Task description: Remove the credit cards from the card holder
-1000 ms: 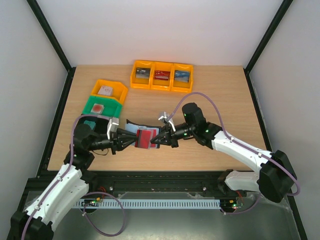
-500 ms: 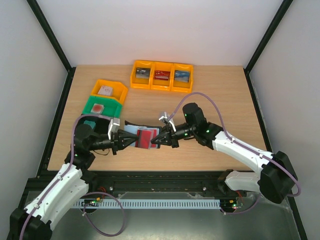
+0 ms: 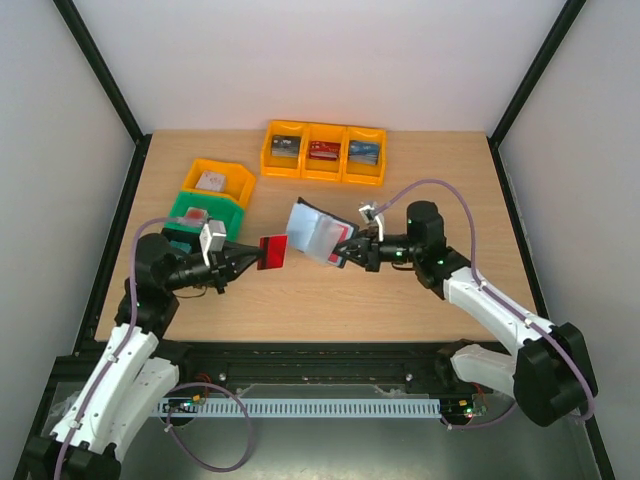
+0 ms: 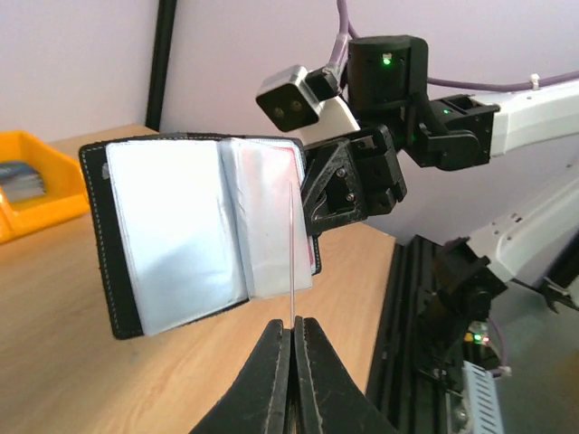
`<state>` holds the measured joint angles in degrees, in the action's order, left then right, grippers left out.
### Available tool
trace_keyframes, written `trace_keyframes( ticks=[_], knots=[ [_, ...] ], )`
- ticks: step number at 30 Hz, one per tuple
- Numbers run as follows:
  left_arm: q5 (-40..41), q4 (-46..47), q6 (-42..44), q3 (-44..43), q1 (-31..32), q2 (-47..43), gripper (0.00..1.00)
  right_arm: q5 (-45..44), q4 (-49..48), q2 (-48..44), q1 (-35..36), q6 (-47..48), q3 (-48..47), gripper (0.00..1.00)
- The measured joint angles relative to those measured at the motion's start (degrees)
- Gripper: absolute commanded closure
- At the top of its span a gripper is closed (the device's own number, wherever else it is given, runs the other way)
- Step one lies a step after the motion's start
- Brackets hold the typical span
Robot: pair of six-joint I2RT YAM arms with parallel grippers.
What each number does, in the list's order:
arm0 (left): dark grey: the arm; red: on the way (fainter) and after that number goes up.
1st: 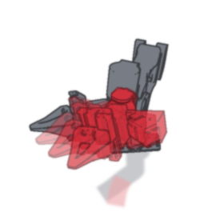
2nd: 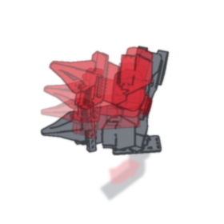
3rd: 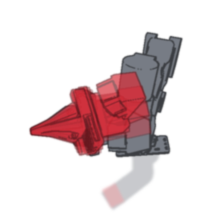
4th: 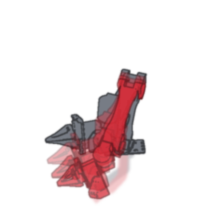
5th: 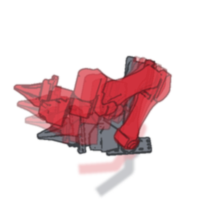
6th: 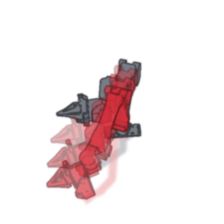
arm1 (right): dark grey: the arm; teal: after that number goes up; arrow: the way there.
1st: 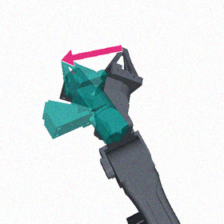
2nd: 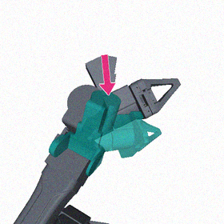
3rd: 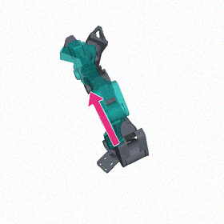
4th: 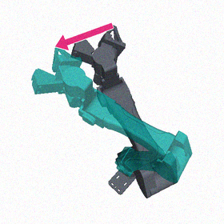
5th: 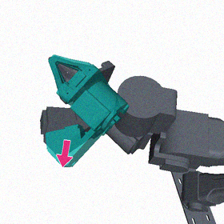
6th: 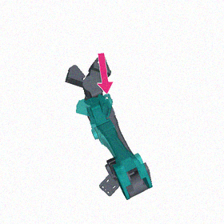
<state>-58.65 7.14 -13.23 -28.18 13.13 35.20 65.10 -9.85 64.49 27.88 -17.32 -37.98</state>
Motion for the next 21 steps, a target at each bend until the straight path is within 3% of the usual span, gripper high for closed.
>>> trace_keyframes(
  ticks=[10, 16, 21],
  knots=[
    [14.01, -2.38, 11.17, -11.52, 0.02, 8.90, 0.98, -5.42, -18.75, 1.01, -10.49, -26.88, 5.31, 0.98],
    [29.05, -5.68, 29.33, -27.10, 4.74, 25.77, 0.98, -11.21, -24.06, 1.16, -15.91, -38.16, 5.49, 0.98],
    [40.35, -5.70, 47.19, -40.11, 11.82, 42.97, 0.98, -14.67, -24.74, 1.20, -23.71, -41.35, 5.42, 0.98]
  ],
)
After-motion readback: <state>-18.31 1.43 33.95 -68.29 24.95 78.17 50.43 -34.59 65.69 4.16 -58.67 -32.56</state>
